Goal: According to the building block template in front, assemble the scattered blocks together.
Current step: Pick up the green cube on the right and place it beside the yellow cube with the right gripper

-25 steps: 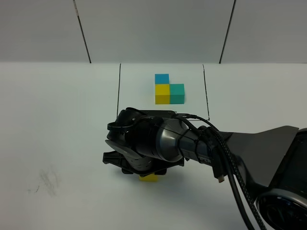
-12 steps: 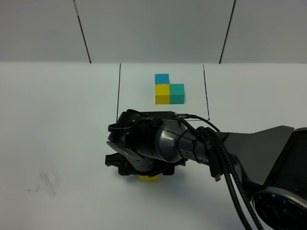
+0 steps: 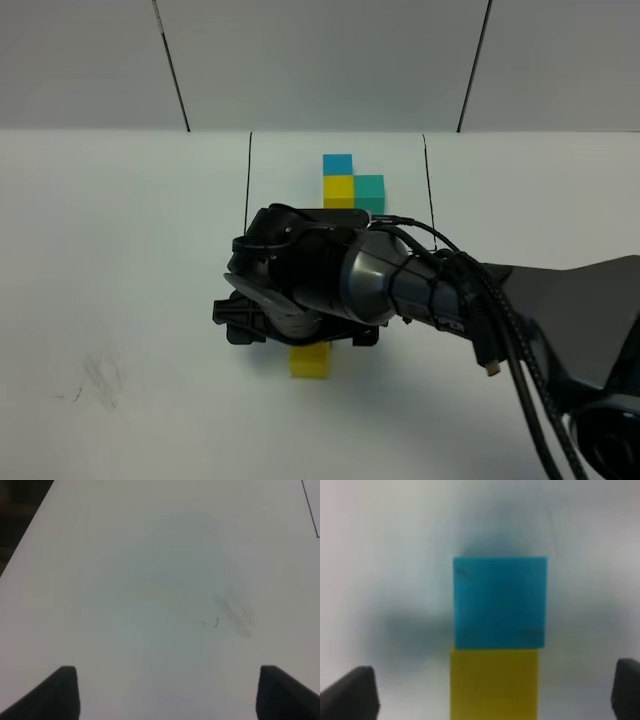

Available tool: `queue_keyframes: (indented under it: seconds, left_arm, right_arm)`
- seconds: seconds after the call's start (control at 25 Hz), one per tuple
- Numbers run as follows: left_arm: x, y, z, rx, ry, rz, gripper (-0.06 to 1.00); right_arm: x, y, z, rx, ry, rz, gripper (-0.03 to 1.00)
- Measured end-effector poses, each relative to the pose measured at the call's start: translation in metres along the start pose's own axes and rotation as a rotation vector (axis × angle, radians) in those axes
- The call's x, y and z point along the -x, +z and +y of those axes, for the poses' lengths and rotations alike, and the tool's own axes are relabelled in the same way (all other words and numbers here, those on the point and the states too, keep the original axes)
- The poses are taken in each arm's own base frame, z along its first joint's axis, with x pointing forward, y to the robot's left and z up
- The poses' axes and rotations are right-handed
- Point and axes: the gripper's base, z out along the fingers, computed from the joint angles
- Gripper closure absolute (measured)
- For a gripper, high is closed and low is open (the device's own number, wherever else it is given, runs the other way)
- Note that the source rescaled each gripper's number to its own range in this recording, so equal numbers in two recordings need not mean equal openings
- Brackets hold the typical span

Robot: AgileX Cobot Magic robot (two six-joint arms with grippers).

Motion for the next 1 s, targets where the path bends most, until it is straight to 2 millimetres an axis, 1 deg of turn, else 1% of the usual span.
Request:
queue_keyframes:
  seconds: [0.12, 0.2, 0.36, 0.52, 0.68, 0.76, 0.84, 1.0]
  left_arm:
    - [0.0, 0.0, 0.0, 0.0, 0.0, 0.0, 0.36]
    - [0.0, 0.0, 0.0, 0.0, 0.0, 0.0, 0.36]
    - [0.0, 0.0, 0.0, 0.0, 0.0, 0.0, 0.36]
    - [0.0, 0.0, 0.0, 0.0, 0.0, 0.0, 0.36]
    - [0.0, 0.0, 0.0, 0.0, 0.0, 0.0, 0.36]
    - [0.0, 0.0, 0.0, 0.0, 0.0, 0.0, 0.36]
    - [0.0, 0.0, 0.0, 0.0, -0.001, 0.0, 0.36]
    - [0.0, 0.0, 0.0, 0.0, -0.001, 0.0, 0.36]
  right_arm:
    - [0.01, -0.03, -0.008, 0.009, -0.008, -0.062, 0.02]
    - [0.018, -0.053, -0.016, -0.003, -0.02, -0.117, 0.01]
    - [0.031, -0.1, -0.043, -0.102, -0.058, -0.241, 0.01]
    - [0.044, -0.16, -0.071, -0.126, -0.206, -0.401, 0.02]
    - [0.046, -0.214, -0.099, -0.111, -0.342, -0.499, 0.06]
    - [0.046, -0.236, -0.113, -0.125, -0.41, -0.554, 0.09]
    - [0.045, -0.256, -0.127, -0.149, -0.487, -0.601, 0.12]
    - [0.038, -0.29, -0.153, -0.141, -0.531, -0.672, 0.21]
